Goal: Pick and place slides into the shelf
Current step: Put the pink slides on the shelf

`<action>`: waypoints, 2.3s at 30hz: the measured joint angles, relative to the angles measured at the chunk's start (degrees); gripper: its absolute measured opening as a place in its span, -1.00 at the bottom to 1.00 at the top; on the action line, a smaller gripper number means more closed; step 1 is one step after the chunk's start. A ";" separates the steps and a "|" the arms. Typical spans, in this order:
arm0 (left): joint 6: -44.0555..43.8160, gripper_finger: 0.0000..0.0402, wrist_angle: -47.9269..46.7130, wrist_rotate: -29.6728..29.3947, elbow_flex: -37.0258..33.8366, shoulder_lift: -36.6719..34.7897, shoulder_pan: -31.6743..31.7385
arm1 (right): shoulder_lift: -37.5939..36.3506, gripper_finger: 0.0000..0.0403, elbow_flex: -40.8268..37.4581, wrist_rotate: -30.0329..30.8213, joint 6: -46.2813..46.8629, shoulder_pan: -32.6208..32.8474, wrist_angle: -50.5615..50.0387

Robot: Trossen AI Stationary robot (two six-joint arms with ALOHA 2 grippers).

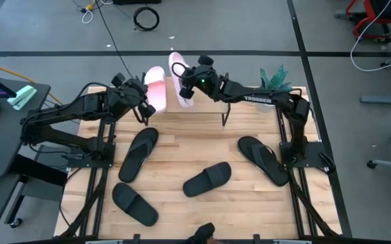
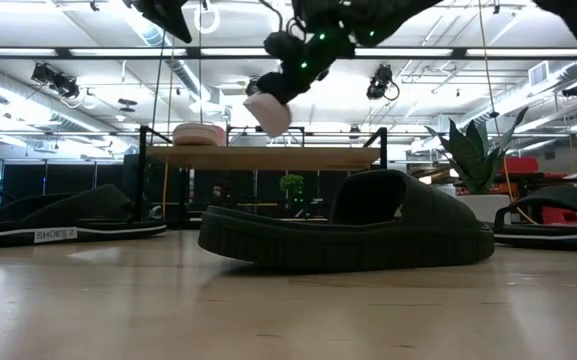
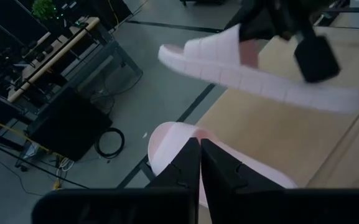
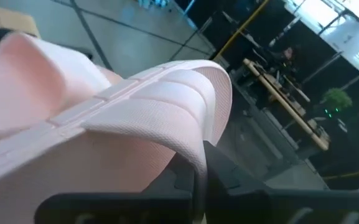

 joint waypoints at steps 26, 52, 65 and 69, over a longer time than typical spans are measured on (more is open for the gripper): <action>-0.14 -0.90 -2.25 0.02 -0.02 0.02 0.00 | 7.22 -0.70 6.62 -0.23 0.74 -0.24 -4.30; -9.20 -0.88 -10.02 0.02 -0.02 0.02 0.00 | 6.55 -0.23 6.60 -5.93 4.38 -0.06 -6.69; -11.66 -0.92 -9.79 0.02 -0.03 0.02 0.00 | 6.54 -0.23 6.92 -0.98 0.68 0.37 -4.81; -11.66 -0.89 -9.77 0.02 -0.02 0.02 0.00 | 6.54 -0.23 7.13 -1.61 0.87 0.42 -6.11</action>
